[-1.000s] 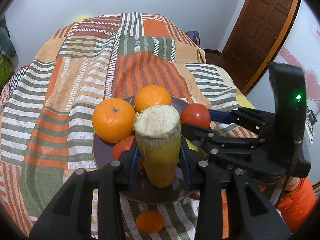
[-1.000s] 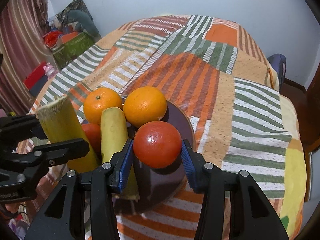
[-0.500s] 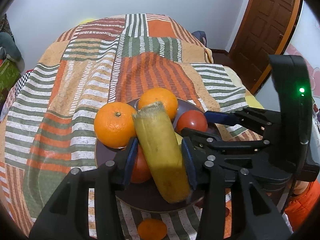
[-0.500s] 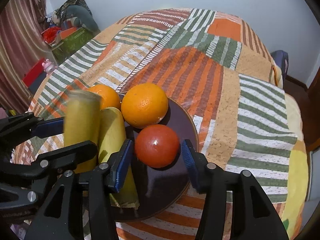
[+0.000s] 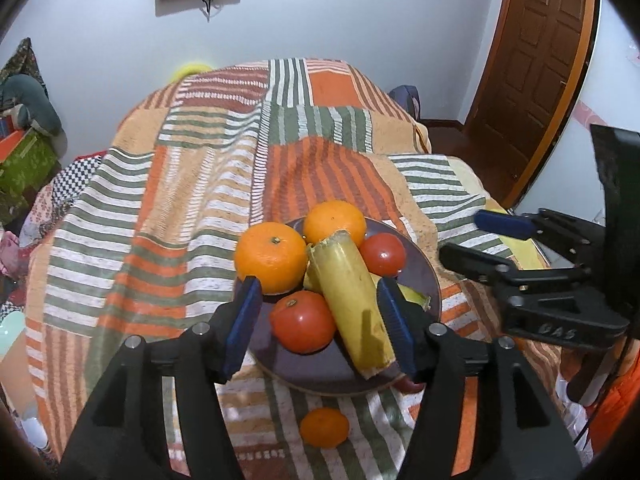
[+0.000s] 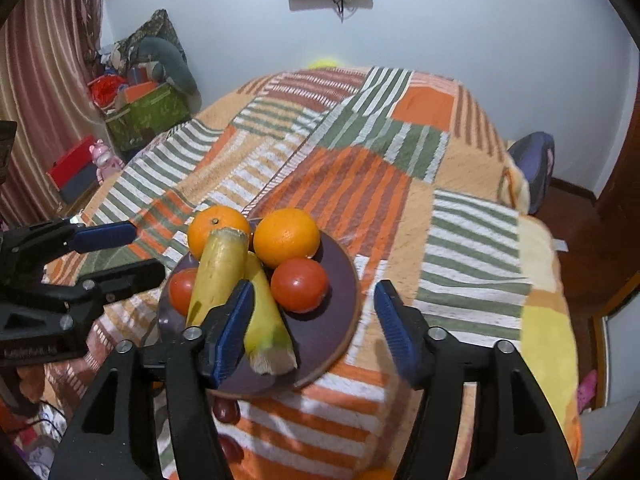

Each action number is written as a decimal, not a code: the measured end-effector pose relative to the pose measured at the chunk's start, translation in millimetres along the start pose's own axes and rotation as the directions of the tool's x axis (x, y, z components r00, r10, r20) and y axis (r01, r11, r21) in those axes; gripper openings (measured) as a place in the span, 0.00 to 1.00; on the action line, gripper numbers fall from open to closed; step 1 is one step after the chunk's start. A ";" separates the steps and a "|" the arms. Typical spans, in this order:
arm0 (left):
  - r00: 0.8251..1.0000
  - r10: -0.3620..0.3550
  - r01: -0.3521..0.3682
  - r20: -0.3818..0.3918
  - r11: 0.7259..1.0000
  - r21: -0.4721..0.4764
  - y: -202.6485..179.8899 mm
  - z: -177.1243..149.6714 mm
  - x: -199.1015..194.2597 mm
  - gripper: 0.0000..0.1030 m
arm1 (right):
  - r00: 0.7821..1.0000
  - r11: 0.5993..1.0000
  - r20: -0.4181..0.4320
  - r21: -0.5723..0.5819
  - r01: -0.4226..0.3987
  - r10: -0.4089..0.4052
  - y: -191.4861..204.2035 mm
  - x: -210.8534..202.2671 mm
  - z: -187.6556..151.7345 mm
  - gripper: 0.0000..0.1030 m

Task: Organize fruits
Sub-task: 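Grasp a small mandarin with the right tool while the left tool grasps another mandarin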

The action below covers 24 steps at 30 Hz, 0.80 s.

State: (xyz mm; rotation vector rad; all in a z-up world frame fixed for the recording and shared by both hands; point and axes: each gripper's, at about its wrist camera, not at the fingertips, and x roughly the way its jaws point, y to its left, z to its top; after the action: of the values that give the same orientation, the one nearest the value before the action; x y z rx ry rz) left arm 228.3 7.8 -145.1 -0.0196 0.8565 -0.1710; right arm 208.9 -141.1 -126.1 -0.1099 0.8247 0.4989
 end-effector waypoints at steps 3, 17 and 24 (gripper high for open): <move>1.000 0.003 -0.003 0.011 1.000 0.001 2.1 -5.6 -12.9 0.64 | 1.000 1.000 0.007 0.006 0.030 -0.030 -4.2 -10.4 -6.7 0.64; 0.996 0.013 -0.015 -0.083 1.000 -0.023 11.1 -59.2 -22.3 0.64 | 0.993 0.986 -0.069 0.133 0.099 -0.091 -29.8 -36.4 -69.3 0.64; 0.987 -0.020 0.013 -0.161 0.999 -0.042 10.5 -87.7 -10.2 0.64 | 0.985 0.976 -0.142 0.180 0.126 -0.101 -32.0 -31.7 -106.2 0.64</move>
State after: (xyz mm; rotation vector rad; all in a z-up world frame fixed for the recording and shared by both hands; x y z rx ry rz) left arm 157.2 24.2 -195.8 -0.0517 1.0217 -0.1722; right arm 133.9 -211.4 -178.4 -0.0151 0.9855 0.3057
